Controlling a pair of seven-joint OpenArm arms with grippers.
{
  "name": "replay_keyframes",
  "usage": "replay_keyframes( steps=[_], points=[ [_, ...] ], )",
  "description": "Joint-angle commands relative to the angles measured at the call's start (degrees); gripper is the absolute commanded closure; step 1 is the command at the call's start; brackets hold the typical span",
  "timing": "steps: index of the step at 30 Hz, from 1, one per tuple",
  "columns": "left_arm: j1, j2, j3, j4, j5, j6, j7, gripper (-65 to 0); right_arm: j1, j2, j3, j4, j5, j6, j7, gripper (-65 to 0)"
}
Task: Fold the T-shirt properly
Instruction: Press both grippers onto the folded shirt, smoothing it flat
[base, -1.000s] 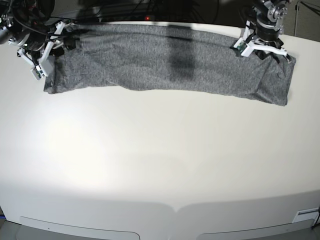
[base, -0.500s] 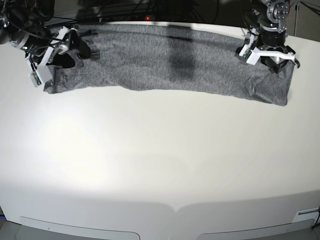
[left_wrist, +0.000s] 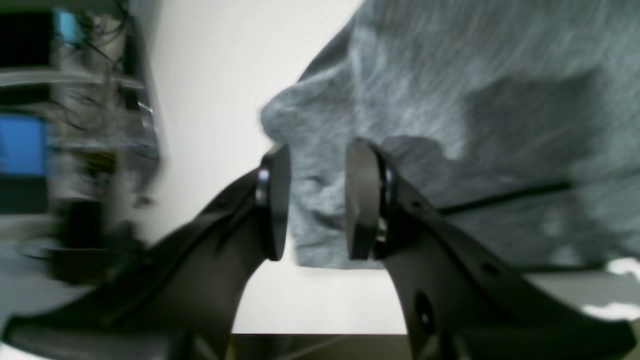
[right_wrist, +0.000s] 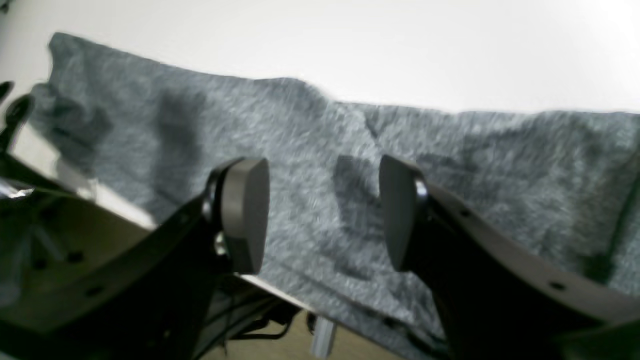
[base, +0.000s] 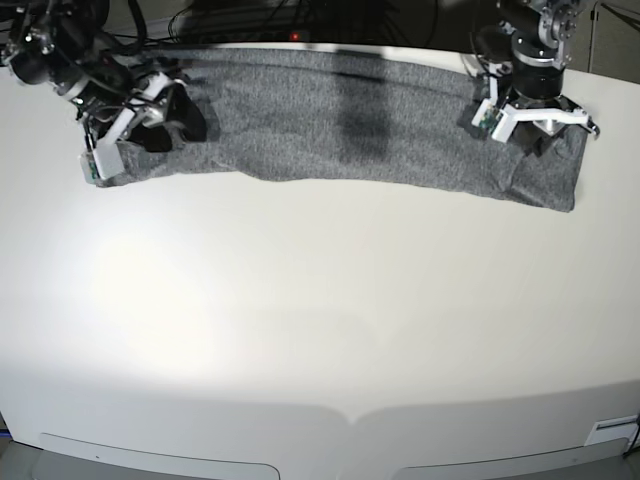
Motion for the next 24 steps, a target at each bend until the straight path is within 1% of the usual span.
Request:
replay_keyframes(
  steps=[1,4,7,10,12,16,19,22,24],
  points=[
    [-0.31,0.98,-0.26,1.55,0.13,0.52,-1.07,-18.7,0.55,-0.2,0.37,0.68,-0.92,0.28,1.25,-35.1],
    [-1.68,5.18,-0.26,1.68,-1.77,0.02,-3.63,-18.7,1.11,-1.14,0.37,-1.49,-4.66,0.28,3.82,-35.1],
    [-4.26,8.31,-0.28,1.22,-8.17,-2.54,-4.92,-18.7,1.14,-1.11,0.33,-5.33,-6.71,0.28,5.49,-35.1],
    [-6.45,10.21,-0.28,-0.61,-13.11,-4.79,-5.35,-18.7,1.31,-1.09,0.33,-9.81,-6.95,0.28,6.78,-35.1],
    [-7.37,10.56,-0.26,-2.56,-14.53,-5.29,-5.38,-18.7,2.19,-1.07,0.33,-13.16,-7.19,0.28,7.34,-35.1],
    [-7.41,10.51,-0.26,-7.85,-14.6,-5.29,-5.84,-18.7,6.03,-1.09,0.33,-21.05,-8.55,0.28,7.5,-35.1],
    [-7.56,10.51,-0.28,-12.59,-14.99,-5.29,-9.79,-18.7,8.96,-1.09,0.31,-26.03,-9.4,0.28,7.52,-35.1],
    [-8.79,10.88,-0.28,-16.48,-16.55,-5.35,-11.06,-18.7,10.91,-0.81,-1.09,-28.92,-12.41,0.28,8.04,-35.1],
    [-9.86,11.61,-0.26,-18.47,-16.5,-5.99,-11.32,-18.7,11.63,0.07,-3.41,-30.16,-14.71,0.28,10.16,-35.1]
  ],
)
